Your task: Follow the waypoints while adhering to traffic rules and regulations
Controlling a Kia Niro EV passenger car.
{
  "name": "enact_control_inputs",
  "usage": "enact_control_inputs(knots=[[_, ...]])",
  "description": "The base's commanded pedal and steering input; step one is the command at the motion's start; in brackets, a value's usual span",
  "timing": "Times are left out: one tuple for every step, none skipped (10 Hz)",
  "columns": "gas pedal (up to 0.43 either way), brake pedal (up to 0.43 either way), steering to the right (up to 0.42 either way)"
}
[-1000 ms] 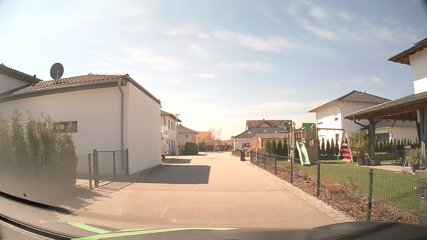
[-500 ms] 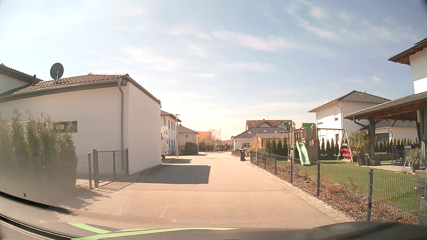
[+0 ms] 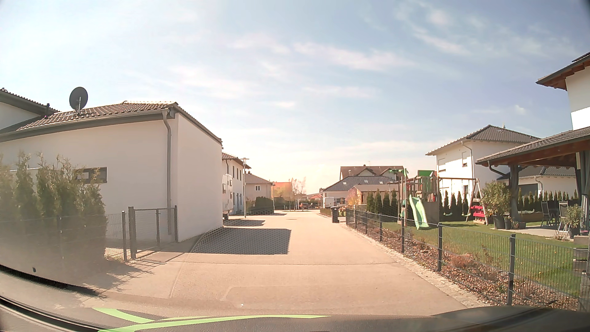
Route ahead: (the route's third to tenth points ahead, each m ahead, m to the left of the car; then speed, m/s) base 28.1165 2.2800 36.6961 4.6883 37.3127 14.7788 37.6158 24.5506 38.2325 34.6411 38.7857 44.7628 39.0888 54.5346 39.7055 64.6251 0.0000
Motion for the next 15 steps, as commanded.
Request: enact_control_inputs(knots=[[0.0, 0.402, 0.0], [0.0, 0.402, 0.0], [0.0, 0.402, 0.0], [0.0, 0.402, 0.0], [0.0, 0.402, 0.0], [0.0, 0.402, 0.0], [0.0, 0.402, 0.0], [0.0, 0.402, 0.0], [0.0, 0.402, 0.0], [0.0, 0.402, 0.0], [0.0, 0.402, 0.0], [0.0, 0.402, 0.0], [0.0, 0.402, 0.0], [0.0, 0.402, 0.0], [0.0, 0.402, 0.0]])
